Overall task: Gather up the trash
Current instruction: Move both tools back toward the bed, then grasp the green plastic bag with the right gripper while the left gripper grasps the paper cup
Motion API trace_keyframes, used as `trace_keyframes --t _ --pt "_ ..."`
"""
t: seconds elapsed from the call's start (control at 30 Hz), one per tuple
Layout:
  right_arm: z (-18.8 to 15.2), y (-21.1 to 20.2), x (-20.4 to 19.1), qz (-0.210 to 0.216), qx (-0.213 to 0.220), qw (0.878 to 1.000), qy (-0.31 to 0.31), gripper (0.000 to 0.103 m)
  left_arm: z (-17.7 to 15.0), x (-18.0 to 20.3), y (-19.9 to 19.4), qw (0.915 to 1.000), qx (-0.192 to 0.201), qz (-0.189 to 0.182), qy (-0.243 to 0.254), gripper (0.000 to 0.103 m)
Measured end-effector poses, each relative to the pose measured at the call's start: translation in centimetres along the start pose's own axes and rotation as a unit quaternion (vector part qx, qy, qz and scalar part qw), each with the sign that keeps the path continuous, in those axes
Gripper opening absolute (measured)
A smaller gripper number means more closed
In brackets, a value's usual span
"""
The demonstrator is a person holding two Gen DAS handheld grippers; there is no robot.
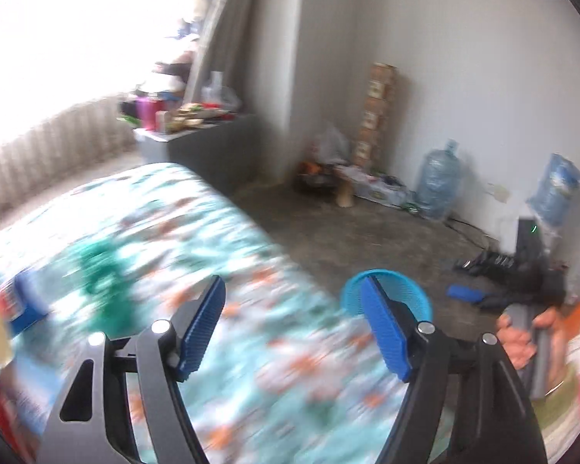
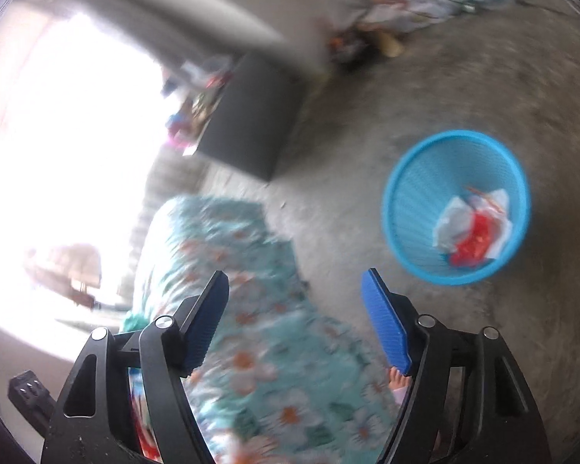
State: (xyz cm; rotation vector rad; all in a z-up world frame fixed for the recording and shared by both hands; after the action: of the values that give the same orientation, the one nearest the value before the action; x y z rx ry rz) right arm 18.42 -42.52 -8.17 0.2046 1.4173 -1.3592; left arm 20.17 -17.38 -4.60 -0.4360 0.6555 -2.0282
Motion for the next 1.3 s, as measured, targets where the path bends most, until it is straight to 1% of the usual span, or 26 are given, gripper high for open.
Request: trace_keyframes --t 0.07,0.17,0.27,0.37,0.47,0.53,0.6,0.63,0.67,0.7,0.73,0.8,0.83,0.87,0.9,0.97,1.03,1.13,1.17,1.23,1.3 --pt "-1.0 0.9 -1.9 0.002 -0.022 0.999 -0.024 0.068 -1.7 -2.2 -1.8 0.9998 0.002 0.020 -0.008 0.071" --pt "-2.5 2.0 -4.3 0.006 -0.046 0.998 -0.053 0.068 -3.9 -4.8 -4.3 0.9990 0.008 0.039 -0.021 0.070" --pt "-4.3 3.0 -7.2 0.019 -0.070 0.994 -0.078 0.068 -5.7 -6.5 -6.3 0.9977 0.020 0.060 -0.024 0.071" --pt "-6.4 4.4 -10.3 0.030 -0.093 0.990 -0.104 0.068 -7.3 -8.3 -8.2 0.9962 0.027 0.079 -0.024 0.071" --pt "-9.1 5.4 -13.8 0.051 -0.125 0.982 -0.134 0.068 -8.6 -9.6 -10.4 0.9943 0.043 0.093 -0.028 0.071" --pt "-10.6 6.3 -15.8 0.063 -0.144 0.976 -0.153 0.068 -8.8 -10.4 -12.1 0.9927 0.061 0.098 -0.032 0.071" --pt "-12.1 7.4 -17.6 0.062 -0.160 0.970 -0.175 0.068 -8.1 -11.6 -14.4 0.9894 0.096 0.099 -0.044 0.071" --pt "-12.8 8.1 -18.4 0.060 -0.167 0.966 -0.187 0.068 -7.4 -12.9 -16.3 0.9848 0.125 0.108 -0.054 0.071" --pt "-13.4 8.7 -19.0 0.057 -0.173 0.964 -0.193 0.068 -6.8 -14.0 -17.4 0.9814 0.140 0.117 -0.060 0.070" --pt "-13.7 9.2 -19.5 0.054 -0.177 0.963 -0.196 0.068 -6.2 -15.4 -18.5 0.9774 0.154 0.131 -0.063 0.070" --pt "-14.2 10.0 -20.0 0.049 -0.183 0.961 -0.199 0.068 -5.6 -16.8 -19.0 0.9748 0.157 0.147 -0.059 0.071" --pt "-14.8 11.1 -20.9 0.039 -0.197 0.958 -0.206 0.068 -4.5 -19.4 -19.1 0.9725 0.149 0.174 -0.043 0.070" --pt "-15.1 11.6 -21.6 0.035 -0.204 0.955 -0.213 0.068 -4.1 -20.3 -18.7 0.9747 0.139 0.171 -0.036 0.071" --pt "-15.3 11.8 -21.9 0.032 -0.207 0.953 -0.219 0.068 -3.7 -21.8 -18.0 0.9774 0.119 0.172 -0.032 0.071" --pt "-15.4 12.2 -22.6 0.026 -0.207 0.951 -0.226 0.069 -3.5 -23.1 -17.2 0.9785 0.102 0.176 -0.035 0.071" --pt "-15.4 12.9 -23.8 0.017 -0.203 0.950 -0.237 0.070 -3.2 -25.5 -15.2 0.9826 0.069 0.166 -0.046 0.070" --pt "-15.2 13.5 -24.5 0.002 -0.195 0.951 -0.242 0.070 -3.2 -26.9 -13.5 0.9826 0.042 0.171 -0.058 0.070" --pt "-15.0 14.7 -25.6 -0.009 -0.190 0.949 -0.251 0.070 -3.0 -27.3 -11.4 0.9845 0.028 0.155 -0.077 0.069" --pt "-15.1 15.3 -26.1 -0.014 -0.188 0.948 -0.256 0.070 -3.0 -27.3 -10.9 0.9850 0.025 0.150 -0.081 0.065" --pt "-15.1 16.4 -26.9 -0.023 -0.181 0.945 -0.270 0.070 -3.1 -27.1 -9.8 0.9856 0.016 0.143 -0.090 0.063" --pt "-15.0 17.7 -27.7 -0.035 -0.176 0.942 -0.285 0.070 -3.3 -27.1 -8.9 0.9852 0.010 0.149 -0.084 0.057"
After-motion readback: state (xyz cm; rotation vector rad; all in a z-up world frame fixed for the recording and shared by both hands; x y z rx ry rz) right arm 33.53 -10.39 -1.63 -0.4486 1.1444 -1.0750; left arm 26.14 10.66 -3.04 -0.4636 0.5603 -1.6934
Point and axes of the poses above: each gripper's, at about its wrist camera, not at the fingertips, and y roughly the way its jaws point, x to its right, z to its top, the point moved 9 cm from there along y, roughly the way its jaws point, and after that the axes turned 3 degrees about z, right-handed, at the moved point
